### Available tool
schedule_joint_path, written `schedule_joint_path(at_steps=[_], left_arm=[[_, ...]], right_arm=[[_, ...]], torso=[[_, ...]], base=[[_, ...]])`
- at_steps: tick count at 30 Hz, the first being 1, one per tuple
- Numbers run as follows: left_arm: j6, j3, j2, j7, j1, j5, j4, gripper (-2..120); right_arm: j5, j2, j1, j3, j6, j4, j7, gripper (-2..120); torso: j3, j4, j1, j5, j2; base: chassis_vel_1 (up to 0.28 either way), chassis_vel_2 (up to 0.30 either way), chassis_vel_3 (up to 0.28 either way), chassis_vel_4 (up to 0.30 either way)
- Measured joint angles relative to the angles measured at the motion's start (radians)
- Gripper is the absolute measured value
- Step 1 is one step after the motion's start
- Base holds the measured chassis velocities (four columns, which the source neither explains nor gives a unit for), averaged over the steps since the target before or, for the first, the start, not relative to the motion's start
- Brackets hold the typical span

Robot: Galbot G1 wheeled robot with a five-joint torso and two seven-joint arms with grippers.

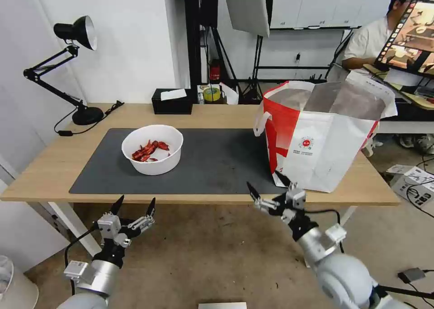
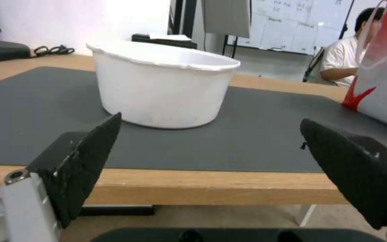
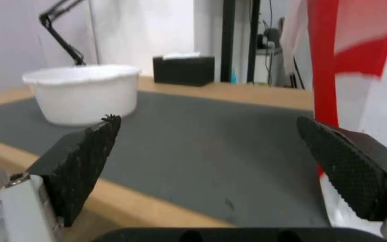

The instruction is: Pick up the trash from the table and place it into the takeout bag.

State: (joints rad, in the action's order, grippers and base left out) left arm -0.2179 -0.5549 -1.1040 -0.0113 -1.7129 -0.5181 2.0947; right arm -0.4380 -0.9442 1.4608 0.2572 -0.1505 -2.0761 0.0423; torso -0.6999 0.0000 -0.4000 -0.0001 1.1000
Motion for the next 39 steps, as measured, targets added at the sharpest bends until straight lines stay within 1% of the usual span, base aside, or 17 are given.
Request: schedule_joint_path(at_steps=[9,14,29,32,35,36,39], left_arm=[[0.000,-0.001,0.002,0.000,0.002,-0.002,-0.002,100],[-0.001,-0.001,0.002,0.000,0.001,-0.002,-0.004,100],[-0.003,0.002,-0.002,0.000,0.002,-0.001,-0.007,100],[0.003,-0.009,0.018,-0.003,0.021,-0.022,0.001,100],[0.046,-0.033,0.079,-0.030,0.095,-0.099,0.012,100],[0.046,-0.033,0.079,-0.030,0.095,-0.099,0.012,100],[0.092,-0.037,0.160,-0.067,0.176,-0.175,0.014,100]], right_arm=[[0.062,-0.034,0.045,-0.004,-0.015,0.045,0.027,100],[0.113,-0.057,0.058,-0.006,-0.012,0.058,0.078,100],[0.133,-0.067,0.082,-0.007,-0.006,0.058,0.095,100],[0.133,-0.067,0.082,-0.008,-0.006,0.058,0.095,100],[0.133,-0.067,0.081,-0.008,-0.006,0.058,0.095,100],[0.133,-0.067,0.081,-0.008,-0.006,0.058,0.095,100],[0.132,-0.067,0.081,-0.008,-0.006,0.057,0.095,100]], torso=[[0.000,0.0000,0.000,0.0000,0.000],[0.000,0.0000,0.000,0.0000,0.000],[0.000,0.0001,0.000,-0.0001,0.000],[0.000,0.0003,0.000,0.0000,0.000],[0.000,0.0001,0.000,0.0000,0.000],[0.000,0.0001,0.000,0.0000,0.000],[0.000,-0.0003,0.000,-0.0001,0.000]], base=[[0.000,0.000,0.000,0.000],[0.000,0.000,0.000,0.000],[0.000,0.000,0.000,0.000],[0.000,0.000,0.000,0.000],[0.000,0.000,0.000,0.000],[0.000,0.000,0.000,0.000],[0.000,0.000,0.000,0.000]])
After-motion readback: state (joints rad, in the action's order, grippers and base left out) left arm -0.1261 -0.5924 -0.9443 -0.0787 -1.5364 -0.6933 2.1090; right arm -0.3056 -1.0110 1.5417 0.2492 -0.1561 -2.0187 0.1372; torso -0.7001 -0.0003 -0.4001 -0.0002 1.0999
